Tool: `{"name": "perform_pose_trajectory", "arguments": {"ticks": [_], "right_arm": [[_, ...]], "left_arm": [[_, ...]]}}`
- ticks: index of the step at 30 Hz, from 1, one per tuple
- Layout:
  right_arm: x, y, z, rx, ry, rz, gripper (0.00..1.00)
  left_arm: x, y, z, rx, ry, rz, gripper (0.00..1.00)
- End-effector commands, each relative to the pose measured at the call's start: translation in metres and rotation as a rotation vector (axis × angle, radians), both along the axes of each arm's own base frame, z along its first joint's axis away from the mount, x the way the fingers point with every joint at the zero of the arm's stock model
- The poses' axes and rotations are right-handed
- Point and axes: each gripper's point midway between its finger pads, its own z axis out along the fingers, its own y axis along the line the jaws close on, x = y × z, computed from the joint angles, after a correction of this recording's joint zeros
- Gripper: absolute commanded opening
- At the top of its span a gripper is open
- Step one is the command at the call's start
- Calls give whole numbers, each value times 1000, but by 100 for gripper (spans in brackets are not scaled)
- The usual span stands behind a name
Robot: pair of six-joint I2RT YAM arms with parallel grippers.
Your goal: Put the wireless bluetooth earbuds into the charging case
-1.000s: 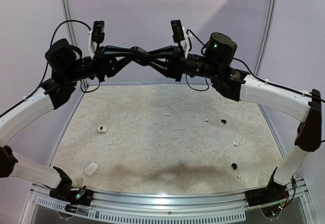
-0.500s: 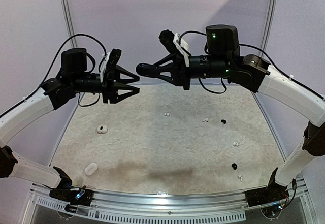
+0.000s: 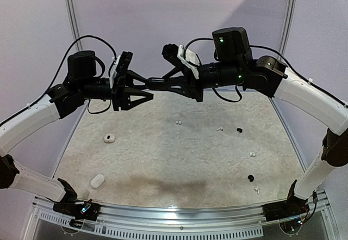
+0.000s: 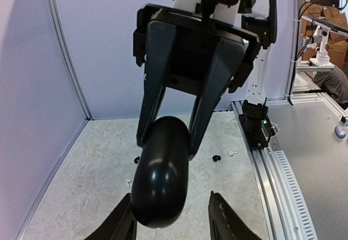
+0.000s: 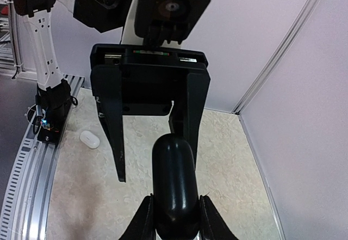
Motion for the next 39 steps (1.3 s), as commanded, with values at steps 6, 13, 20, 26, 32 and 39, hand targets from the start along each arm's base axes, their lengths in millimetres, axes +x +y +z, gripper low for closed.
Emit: {"name": "perform_pose_trajectory", "arguments": {"ticks": [6,13,20,26,32,39], "right_arm": [[-3,6,-4,-11,0,19,0],[2,9,-3,7,0,-2,12],[15,16,-1,78,21,-62,49],[27,20,-6,76,27,-116,47],[30,18,1,95,39,-125,44],[33,11,2,107,84,-139,43]], "left_arm": [[-8,-10,-3,-7,11,-46,23],[-7,-11,-2,-15,4,-43,0],[-7,-10,-3,-10,-71,-42,0],[-8,-10,-10,25,-143,-53,0],[-4,-8,-29,107,-284,-42,0],[-4,-6,-32,122,-311,-41,0]]}}
